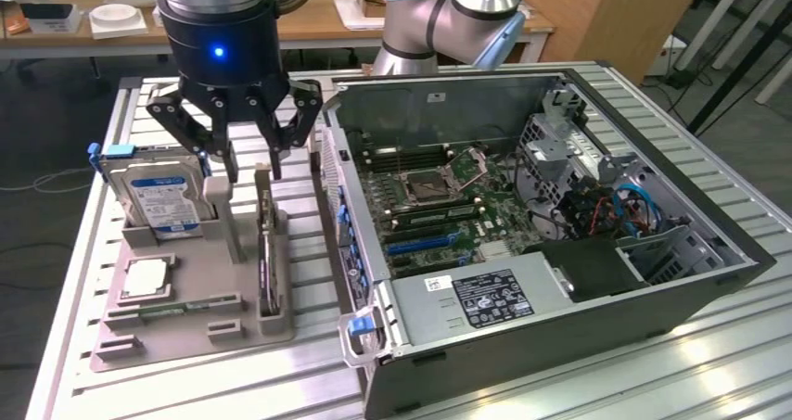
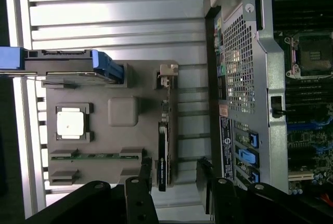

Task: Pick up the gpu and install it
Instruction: 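Pick up the gpu and move the gpu toward the slot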

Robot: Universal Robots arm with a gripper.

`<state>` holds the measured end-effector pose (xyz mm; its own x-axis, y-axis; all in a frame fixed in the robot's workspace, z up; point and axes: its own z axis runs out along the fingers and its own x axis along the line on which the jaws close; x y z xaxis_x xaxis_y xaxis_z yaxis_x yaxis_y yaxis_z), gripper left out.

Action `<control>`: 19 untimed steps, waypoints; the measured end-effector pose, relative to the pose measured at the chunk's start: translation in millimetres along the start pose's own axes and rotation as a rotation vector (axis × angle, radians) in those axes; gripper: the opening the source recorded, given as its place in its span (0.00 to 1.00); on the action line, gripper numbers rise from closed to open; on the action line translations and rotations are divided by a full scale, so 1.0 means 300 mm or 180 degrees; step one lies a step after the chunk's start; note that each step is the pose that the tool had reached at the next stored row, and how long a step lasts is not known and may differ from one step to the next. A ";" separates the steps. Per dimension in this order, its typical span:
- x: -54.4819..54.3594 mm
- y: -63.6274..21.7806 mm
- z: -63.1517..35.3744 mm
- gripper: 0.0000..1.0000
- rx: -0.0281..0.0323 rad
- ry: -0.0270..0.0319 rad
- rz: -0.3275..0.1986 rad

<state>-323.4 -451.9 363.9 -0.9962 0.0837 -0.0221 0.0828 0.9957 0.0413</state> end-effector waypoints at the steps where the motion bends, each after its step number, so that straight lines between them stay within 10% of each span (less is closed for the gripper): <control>1: 0.000 0.000 0.000 0.47 0.0000 0.0000 0.0000; 19: 0.001 -0.002 0.035 0.47 0.0000 0.0000 0.0000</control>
<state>-323.5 -452.2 353.3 -0.9962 0.0839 -0.0220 0.0829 0.9957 0.0414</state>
